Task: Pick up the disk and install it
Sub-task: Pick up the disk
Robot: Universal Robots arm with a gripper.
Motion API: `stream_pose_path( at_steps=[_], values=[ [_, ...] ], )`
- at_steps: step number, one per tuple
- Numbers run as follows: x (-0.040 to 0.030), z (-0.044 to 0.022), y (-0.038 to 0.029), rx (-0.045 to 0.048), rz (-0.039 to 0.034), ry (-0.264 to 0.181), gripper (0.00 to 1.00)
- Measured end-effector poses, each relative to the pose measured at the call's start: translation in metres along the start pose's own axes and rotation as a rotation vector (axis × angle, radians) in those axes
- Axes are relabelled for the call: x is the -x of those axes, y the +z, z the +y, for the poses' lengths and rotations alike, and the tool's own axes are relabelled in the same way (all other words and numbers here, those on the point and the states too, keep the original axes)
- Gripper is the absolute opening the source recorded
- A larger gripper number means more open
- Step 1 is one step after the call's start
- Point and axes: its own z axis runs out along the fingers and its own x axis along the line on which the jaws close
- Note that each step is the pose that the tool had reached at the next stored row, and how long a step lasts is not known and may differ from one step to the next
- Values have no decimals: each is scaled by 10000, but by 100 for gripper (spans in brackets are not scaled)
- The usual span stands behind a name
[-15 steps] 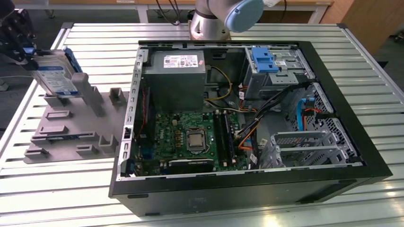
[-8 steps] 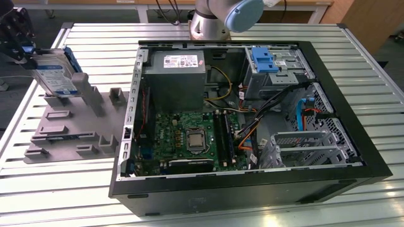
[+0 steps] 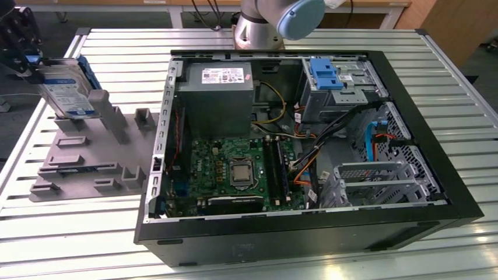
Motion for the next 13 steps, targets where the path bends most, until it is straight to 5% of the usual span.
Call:
stream_pose_path(
  at_steps=[13],
  values=[
    [0, 0, -28, 1, 0, 0, 36]
  ],
)
